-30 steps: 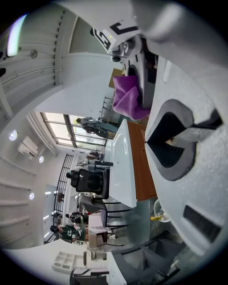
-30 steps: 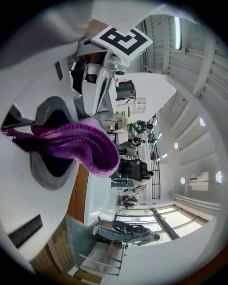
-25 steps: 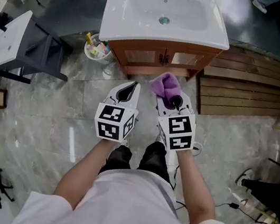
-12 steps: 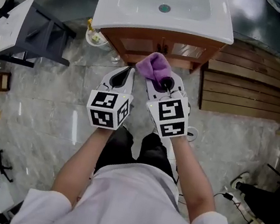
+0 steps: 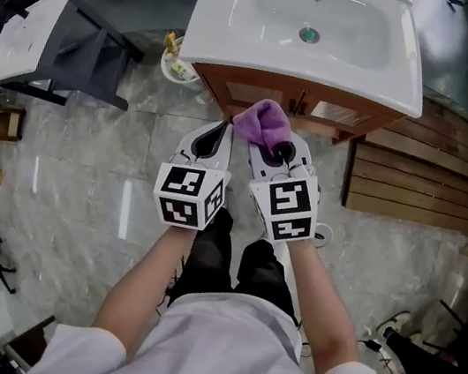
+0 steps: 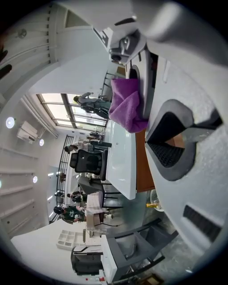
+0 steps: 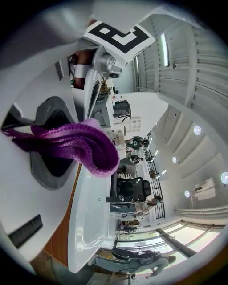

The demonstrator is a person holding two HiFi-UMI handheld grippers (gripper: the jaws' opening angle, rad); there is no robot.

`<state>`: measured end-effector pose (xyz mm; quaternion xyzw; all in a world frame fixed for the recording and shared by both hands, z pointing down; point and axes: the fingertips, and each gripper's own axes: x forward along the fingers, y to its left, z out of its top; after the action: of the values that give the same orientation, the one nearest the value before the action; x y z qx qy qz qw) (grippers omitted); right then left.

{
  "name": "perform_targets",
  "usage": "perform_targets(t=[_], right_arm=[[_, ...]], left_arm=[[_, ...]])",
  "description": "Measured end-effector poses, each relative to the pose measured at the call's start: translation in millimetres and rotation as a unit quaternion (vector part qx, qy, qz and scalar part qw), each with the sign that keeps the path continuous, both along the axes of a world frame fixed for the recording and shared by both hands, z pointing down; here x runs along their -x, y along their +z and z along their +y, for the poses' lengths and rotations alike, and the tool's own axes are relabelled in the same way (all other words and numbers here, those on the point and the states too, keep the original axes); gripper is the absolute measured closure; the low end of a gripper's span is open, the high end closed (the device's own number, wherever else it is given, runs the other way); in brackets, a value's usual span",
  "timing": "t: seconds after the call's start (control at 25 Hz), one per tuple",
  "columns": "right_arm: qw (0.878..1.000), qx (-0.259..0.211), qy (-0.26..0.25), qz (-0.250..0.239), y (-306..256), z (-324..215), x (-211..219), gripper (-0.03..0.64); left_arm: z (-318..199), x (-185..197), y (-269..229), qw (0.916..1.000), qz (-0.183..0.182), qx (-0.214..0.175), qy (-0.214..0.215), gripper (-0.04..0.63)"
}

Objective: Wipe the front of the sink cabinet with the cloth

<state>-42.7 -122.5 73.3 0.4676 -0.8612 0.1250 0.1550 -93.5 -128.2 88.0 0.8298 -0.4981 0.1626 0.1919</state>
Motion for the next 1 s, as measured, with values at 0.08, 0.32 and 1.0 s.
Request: perform_targets(t=[0.08, 0.32, 1.0], right_arm=[[1.000, -0.002, 0.000, -0.001, 4.1, -9.8, 17.4, 0.531], [1.000, 0.004, 0.013, -0.002, 34.1, -50.0, 63.7, 0.532], [0.999, -0.038, 0.034, 0.001, 106.9, -121.4, 130.8, 0.532]], left_arm=[[-10.5, 13.3, 5.0, 1.0000, 0.002, -0.001, -0.001, 0.591], [-51.2, 55.3, 27.2, 0.9998, 0.017, 0.005, 0.000, 0.591], [-106.1, 107.9, 107.5, 0.9983, 0.057, -0.010, -0.001, 0.591]])
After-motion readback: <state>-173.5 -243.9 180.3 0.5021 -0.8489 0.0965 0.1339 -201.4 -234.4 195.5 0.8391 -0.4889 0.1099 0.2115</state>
